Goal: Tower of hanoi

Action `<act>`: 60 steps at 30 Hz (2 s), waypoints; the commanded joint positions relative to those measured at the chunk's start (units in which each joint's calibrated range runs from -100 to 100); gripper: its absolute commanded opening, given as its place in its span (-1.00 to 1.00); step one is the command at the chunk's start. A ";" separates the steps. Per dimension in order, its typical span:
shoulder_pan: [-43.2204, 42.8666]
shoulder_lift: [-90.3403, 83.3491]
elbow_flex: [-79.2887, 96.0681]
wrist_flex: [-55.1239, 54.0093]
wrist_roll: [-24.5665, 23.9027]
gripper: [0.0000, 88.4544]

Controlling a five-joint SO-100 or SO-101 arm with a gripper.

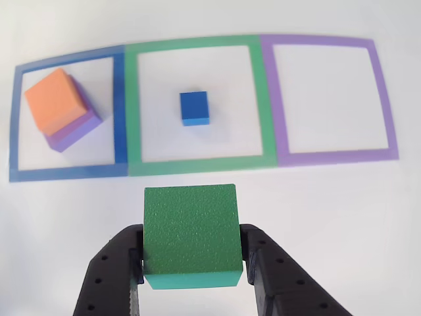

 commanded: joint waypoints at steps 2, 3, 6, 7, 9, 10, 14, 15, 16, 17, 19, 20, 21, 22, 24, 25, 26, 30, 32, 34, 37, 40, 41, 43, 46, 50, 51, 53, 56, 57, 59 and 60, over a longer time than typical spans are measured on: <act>-6.32 -1.33 -2.06 0.42 1.37 -0.87; -7.16 -1.25 -0.16 -1.36 1.37 -0.87; -9.37 -1.25 6.39 -8.89 1.37 -0.86; -10.21 -1.25 8.84 -12.13 1.37 -0.86; -11.81 -1.33 14.02 -19.58 1.37 -0.86; -12.65 -1.25 16.38 -23.22 1.37 -0.86; -16.01 -0.77 26.29 -39.08 1.37 -0.86; -16.69 -0.21 28.83 -43.86 1.37 -0.86; -17.38 0.35 31.19 -48.23 1.37 -0.86; -17.84 1.07 33.19 -52.27 1.37 -0.86; -18.83 3.15 36.65 -59.80 1.37 -0.86; -19.29 4.35 37.92 -63.04 1.37 -0.86; -19.67 5.48 39.10 -65.95 1.37 -0.86; -20.05 6.68 40.19 -69.03 1.37 -0.86; -20.89 8.68 41.37 -73.24 1.37 -0.86; -21.27 9.72 41.46 -74.37 1.37 -0.86; -21.73 10.76 41.46 -75.83 1.37 -0.86; -23.33 15.41 42.28 -82.95 1.37 -0.86; -23.78 18.38 42.28 -86.43 1.37 -0.85; -23.94 20.62 41.55 -87.89 1.37 -0.85; -24.39 22.94 40.92 -89.43 1.37 -0.85; -24.85 26.15 39.92 -92.10 1.37 -0.85; -24.93 27.43 39.37 -92.99 1.37 -0.85; -25.00 30.08 38.19 -94.77 1.37 -0.85; -25.08 33.36 35.92 -96.31 1.37 -0.85; -25.00 36.89 33.92 -97.44 1.37 -0.85; -25.16 37.45 33.83 -97.76 1.37 -0.85; -25.31 38.17 33.74 -98.17 1.37 -0.85; -25.39 38.89 33.74 -98.25 1.37 -0.85; -25.39 39.13 33.74 -98.25 1.37 -0.85; -25.31 39.53 33.83 -98.25 1.37 -0.85; -25.23 39.69 33.92 -98.25 1.37 -0.85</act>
